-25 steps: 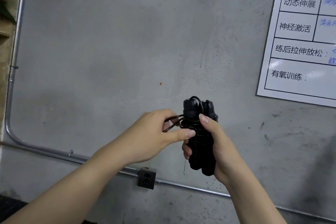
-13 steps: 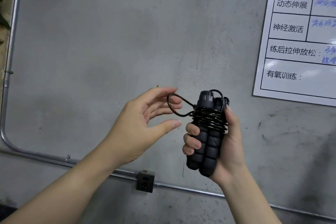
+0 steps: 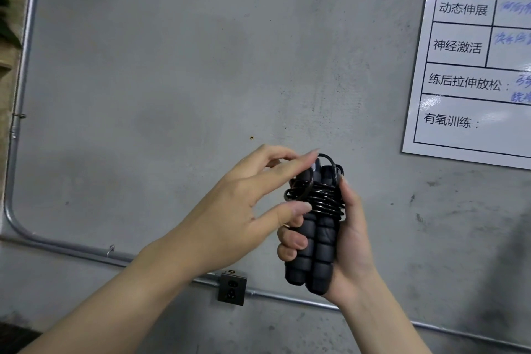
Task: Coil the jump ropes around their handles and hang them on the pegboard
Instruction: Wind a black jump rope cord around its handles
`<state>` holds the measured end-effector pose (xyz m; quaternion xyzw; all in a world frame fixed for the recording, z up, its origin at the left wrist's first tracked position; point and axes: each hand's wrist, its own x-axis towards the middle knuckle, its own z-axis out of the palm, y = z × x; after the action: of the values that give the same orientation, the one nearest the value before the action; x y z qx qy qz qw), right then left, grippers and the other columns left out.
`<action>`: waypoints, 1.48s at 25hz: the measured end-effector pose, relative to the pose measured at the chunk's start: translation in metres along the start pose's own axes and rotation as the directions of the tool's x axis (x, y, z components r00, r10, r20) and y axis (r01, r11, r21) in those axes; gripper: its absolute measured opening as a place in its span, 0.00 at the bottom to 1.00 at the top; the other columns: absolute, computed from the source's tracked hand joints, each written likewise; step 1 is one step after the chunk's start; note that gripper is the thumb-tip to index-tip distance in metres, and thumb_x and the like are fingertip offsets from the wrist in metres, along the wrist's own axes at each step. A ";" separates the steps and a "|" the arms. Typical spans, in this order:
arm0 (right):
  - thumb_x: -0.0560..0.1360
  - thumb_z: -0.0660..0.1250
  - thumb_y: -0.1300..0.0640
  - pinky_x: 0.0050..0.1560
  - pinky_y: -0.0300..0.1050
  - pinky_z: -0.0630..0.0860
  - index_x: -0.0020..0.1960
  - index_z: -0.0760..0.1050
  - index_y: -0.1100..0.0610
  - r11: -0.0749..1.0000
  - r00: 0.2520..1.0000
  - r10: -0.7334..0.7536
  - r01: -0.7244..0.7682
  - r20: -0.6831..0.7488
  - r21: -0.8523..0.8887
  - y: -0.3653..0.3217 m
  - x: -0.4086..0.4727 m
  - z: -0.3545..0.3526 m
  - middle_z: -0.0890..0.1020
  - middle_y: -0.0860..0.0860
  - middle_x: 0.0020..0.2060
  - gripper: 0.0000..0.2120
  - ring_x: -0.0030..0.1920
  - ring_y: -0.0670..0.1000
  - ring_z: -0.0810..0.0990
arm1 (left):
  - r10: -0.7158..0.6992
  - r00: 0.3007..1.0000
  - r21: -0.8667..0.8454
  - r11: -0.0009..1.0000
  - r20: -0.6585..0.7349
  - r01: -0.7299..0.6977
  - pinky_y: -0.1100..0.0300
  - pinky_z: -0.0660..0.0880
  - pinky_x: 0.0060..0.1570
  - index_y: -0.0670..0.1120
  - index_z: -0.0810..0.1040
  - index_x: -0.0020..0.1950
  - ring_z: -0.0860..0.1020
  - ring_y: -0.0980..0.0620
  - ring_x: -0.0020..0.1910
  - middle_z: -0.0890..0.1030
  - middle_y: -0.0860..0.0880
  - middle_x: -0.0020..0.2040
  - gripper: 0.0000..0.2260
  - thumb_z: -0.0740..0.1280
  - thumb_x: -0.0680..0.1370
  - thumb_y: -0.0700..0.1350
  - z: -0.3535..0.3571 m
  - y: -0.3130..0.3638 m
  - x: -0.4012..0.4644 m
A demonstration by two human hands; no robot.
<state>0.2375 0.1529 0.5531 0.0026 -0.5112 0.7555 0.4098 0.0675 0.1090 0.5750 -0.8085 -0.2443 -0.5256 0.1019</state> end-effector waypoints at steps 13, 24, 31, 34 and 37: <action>0.72 0.67 0.32 0.36 0.48 0.73 0.58 0.80 0.55 0.967 0.999 0.015 -0.003 0.046 -0.256 0.014 0.002 0.014 0.75 0.55 0.37 0.29 0.31 0.53 0.73 | -0.248 0.915 -0.340 0.931 -0.319 0.134 0.62 0.76 0.42 0.58 0.88 0.51 0.75 0.54 0.38 0.77 0.47 0.38 0.10 0.79 0.70 0.51 0.002 0.009 -0.002; 0.71 0.66 0.35 0.36 0.48 0.75 0.57 0.81 0.59 0.878 0.990 -0.125 0.078 -0.070 -0.472 0.014 0.004 0.010 0.76 0.57 0.37 0.29 0.32 0.55 0.74 | -0.252 0.897 -0.131 0.967 -0.364 0.218 0.61 0.74 0.44 0.54 0.88 0.54 0.76 0.49 0.40 0.77 0.56 0.37 0.10 0.77 0.75 0.43 0.005 0.005 0.001; 0.70 0.67 0.36 0.35 0.48 0.75 0.54 0.80 0.59 0.856 0.989 -0.132 0.077 -0.072 -0.512 0.012 0.004 0.011 0.76 0.59 0.37 0.28 0.32 0.55 0.74 | -0.051 0.942 0.154 0.982 -0.332 0.107 0.66 0.71 0.43 0.51 0.88 0.56 0.77 0.55 0.42 0.79 0.57 0.40 0.09 0.74 0.77 0.46 -0.005 0.001 0.002; 0.70 0.68 0.36 0.35 0.48 0.75 0.55 0.78 0.62 0.824 0.986 -0.148 0.080 -0.078 -0.562 0.011 0.004 0.009 0.76 0.60 0.38 0.30 0.32 0.56 0.74 | -0.017 0.957 0.260 0.961 -0.290 0.096 0.67 0.70 0.43 0.51 0.88 0.57 0.76 0.55 0.43 0.80 0.56 0.40 0.10 0.71 0.78 0.48 -0.008 0.002 0.003; 0.69 0.67 0.36 0.33 0.46 0.74 0.57 0.75 0.66 0.785 0.984 -0.157 0.070 -0.088 -0.615 0.009 0.004 0.007 0.77 0.61 0.37 0.34 0.31 0.56 0.75 | -0.056 0.963 0.267 0.955 -0.265 0.129 0.62 0.72 0.41 0.53 0.88 0.55 0.76 0.54 0.41 0.80 0.56 0.37 0.09 0.70 0.79 0.51 -0.010 0.004 0.003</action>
<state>0.2266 0.1482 0.5512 -0.1494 -0.6975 0.5228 0.4667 0.0629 0.1021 0.5822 -0.6992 -0.3392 -0.5890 0.2217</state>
